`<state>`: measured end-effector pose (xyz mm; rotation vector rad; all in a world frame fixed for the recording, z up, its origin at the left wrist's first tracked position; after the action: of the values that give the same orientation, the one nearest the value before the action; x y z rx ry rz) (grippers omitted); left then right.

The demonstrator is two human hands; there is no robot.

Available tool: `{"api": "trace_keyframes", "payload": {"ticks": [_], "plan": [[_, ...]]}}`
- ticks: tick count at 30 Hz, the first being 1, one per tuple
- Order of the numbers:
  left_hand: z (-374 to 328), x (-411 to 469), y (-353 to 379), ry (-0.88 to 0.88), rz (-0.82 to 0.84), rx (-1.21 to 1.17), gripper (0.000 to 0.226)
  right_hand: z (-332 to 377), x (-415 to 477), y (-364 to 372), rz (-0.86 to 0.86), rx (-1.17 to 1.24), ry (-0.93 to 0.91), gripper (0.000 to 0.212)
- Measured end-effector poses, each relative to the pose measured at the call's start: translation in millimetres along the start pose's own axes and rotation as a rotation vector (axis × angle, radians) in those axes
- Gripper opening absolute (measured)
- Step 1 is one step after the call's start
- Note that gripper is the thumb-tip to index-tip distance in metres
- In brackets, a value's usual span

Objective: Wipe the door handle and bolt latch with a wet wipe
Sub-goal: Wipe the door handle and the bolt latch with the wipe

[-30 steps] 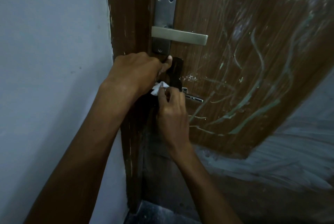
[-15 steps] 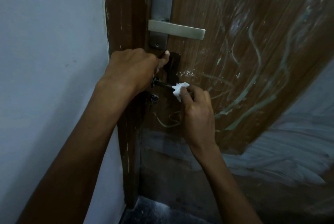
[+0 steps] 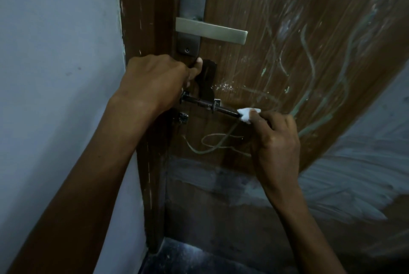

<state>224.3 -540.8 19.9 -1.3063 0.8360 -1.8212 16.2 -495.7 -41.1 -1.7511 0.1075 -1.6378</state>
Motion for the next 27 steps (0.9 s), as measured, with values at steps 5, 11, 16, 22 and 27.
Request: {"api": "trace_keyframes", "payload": {"ticks": [5, 11, 16, 22, 27], "plan": [[1.5, 0.0, 1.9, -0.013, 0.021, -0.057, 0.069, 38.4, 20.0, 34.2, 0.117, -0.041, -0.133, 0.036], [2.3, -0.8, -0.9, -0.011, -0.018, -0.052, 0.066, 29.6, 16.1, 44.1, 0.179, -0.053, -0.138, 0.039], [1.5, 0.4, -1.8, -0.003, -0.022, -0.063, 0.065, 6.8, 2.9, 11.7, 0.083, -0.026, -0.025, 0.041], [1.1, 3.4, -5.0, -0.007, 0.02, -0.137, 0.057, 57.5, 6.9, 13.9, 0.019, 0.073, -0.078, 0.037], [2.7, 1.9, -6.1, -0.055, 0.025, -0.148, 0.045, 94.9, 28.5, 58.0, 0.067, -0.021, -0.136, 0.035]]}}
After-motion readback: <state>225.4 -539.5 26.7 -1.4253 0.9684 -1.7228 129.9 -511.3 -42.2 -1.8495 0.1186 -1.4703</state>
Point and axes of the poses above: each hand's wrist, its own x-axis towards the middle knuckle, its own y-axis out of the palm, z = x × y, the point moved 10 cm from there along x, towards the middle knuckle, and after that the axes turned 3 degrees about x, right-handed, at the moved point
